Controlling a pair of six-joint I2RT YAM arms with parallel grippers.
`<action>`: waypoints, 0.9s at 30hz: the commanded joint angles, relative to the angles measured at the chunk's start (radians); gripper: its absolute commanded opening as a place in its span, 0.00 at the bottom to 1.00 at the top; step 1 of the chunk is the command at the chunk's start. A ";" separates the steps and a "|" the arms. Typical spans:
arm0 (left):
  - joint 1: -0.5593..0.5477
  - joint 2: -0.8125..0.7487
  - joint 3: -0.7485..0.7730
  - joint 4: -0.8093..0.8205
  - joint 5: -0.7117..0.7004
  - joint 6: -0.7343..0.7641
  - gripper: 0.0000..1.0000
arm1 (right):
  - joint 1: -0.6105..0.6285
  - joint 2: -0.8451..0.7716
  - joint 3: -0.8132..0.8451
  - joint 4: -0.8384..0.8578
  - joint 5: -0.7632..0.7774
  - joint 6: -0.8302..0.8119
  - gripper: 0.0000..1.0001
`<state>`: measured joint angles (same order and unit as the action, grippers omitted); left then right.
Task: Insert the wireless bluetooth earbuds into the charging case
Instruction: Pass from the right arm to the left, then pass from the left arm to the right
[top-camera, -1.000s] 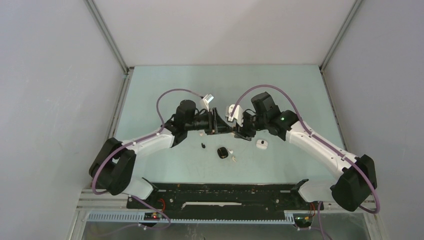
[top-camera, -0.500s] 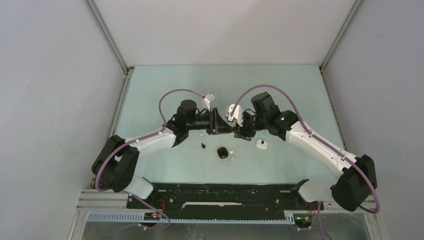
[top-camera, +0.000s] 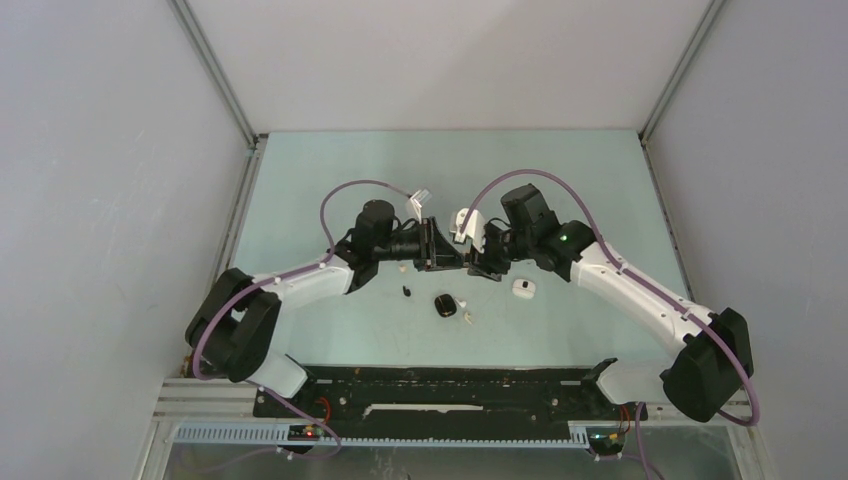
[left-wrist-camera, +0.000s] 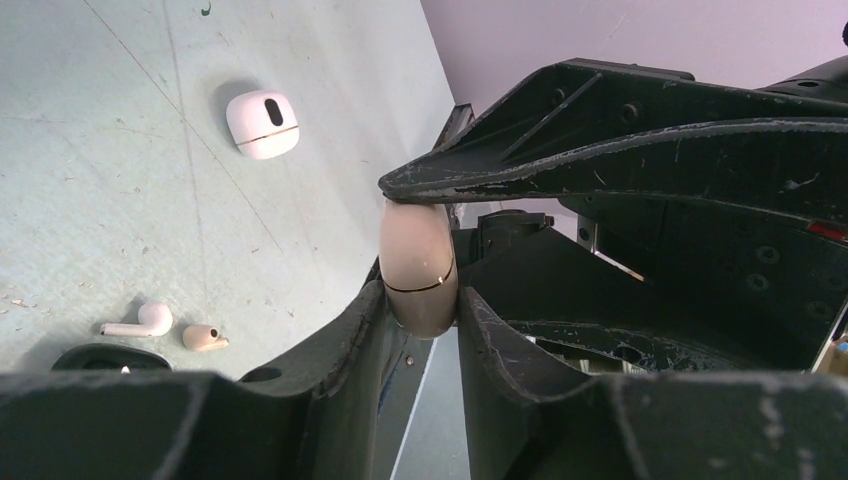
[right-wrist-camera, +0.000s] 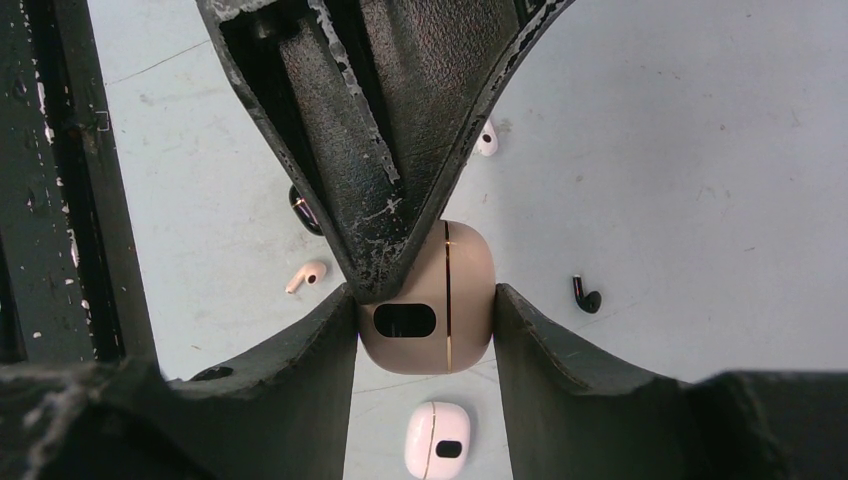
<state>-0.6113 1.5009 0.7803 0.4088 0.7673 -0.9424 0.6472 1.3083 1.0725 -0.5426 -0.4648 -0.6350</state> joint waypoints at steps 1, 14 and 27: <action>-0.006 -0.004 0.031 0.001 0.012 0.017 0.36 | 0.010 -0.002 0.046 0.039 -0.006 0.008 0.37; -0.007 -0.048 0.017 -0.020 -0.024 0.117 0.02 | -0.105 -0.016 0.077 0.014 -0.281 0.126 0.55; -0.024 -0.376 -0.114 -0.075 -0.108 0.711 0.00 | -0.498 0.000 0.146 -0.038 -0.878 0.339 0.68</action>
<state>-0.6197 1.2591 0.7261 0.2977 0.6651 -0.5148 0.1581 1.3071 1.1431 -0.4816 -1.1900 -0.2596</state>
